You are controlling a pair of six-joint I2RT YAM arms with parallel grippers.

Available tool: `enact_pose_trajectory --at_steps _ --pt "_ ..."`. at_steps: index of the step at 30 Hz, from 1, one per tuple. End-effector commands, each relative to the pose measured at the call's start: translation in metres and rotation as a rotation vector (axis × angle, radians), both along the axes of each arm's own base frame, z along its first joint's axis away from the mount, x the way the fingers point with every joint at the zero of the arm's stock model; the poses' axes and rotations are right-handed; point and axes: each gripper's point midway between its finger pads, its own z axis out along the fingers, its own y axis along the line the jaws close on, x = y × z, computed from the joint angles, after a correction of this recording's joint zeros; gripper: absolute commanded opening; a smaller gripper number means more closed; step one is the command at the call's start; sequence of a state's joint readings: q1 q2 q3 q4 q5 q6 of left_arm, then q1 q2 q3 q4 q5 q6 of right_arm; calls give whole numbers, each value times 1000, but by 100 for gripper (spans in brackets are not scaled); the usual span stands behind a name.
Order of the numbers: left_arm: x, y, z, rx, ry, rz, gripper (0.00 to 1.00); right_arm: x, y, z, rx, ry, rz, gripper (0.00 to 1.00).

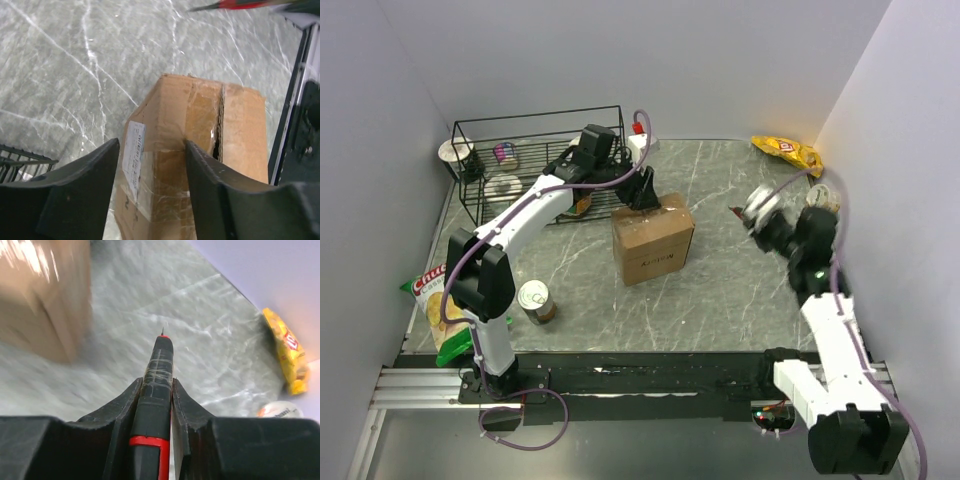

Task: Unpack the express box

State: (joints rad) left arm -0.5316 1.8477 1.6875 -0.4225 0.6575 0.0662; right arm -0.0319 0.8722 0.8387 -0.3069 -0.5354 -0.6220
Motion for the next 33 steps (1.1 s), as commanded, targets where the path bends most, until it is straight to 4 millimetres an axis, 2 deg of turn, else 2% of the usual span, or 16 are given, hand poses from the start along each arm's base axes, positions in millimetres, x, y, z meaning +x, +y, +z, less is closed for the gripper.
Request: enact_pose_trajectory --at_steps 1,2,3,5,6,10,11,12,15,16,20,21,23,24,26,33 --pt "-25 5 -1 59 -9 -118 63 33 -17 20 -546 -659 45 0" --pt "-26 7 -1 70 -37 -140 64 32 -17 10 -594 -689 53 2" --pt "-27 8 0 76 -48 -152 64 30 -16 -24 -622 -659 82 10" --pt "-32 10 0 89 -62 -180 67 28 -14 -28 -686 -732 95 19" --pt "-34 11 -1 91 -62 -188 67 25 -12 -49 -688 -695 121 28" --pt "-34 15 -4 105 -66 -204 67 12 2 -97 -666 -598 250 44" --pt "-33 15 -6 109 -62 -201 68 4 5 -122 -646 -508 298 50" --pt "-32 18 -6 110 -56 -197 67 -1 7 -127 -641 -479 322 66" --pt "-30 24 -5 104 -42 -195 66 -29 19 -142 -538 -277 441 94" --pt "-29 26 -4 101 -42 -191 66 -37 23 -141 -481 -212 454 97" --pt "-20 43 9 19 20 -152 65 -70 46 -93 -210 13 508 99" --pt "-14 52 14 -7 33 -134 65 -70 51 -56 -161 20 508 98" --pt "-18 57 19 -77 92 -141 64 -70 63 -27 -14 116 515 98" --pt "-15 64 21 -103 112 -132 64 -68 73 16 66 96 542 97" --pt "-26 64 23 -161 164 -179 64 -56 90 50 140 128 586 96" --pt "-31 79 22 -221 230 -223 62 -46 136 77 141 215 686 91"
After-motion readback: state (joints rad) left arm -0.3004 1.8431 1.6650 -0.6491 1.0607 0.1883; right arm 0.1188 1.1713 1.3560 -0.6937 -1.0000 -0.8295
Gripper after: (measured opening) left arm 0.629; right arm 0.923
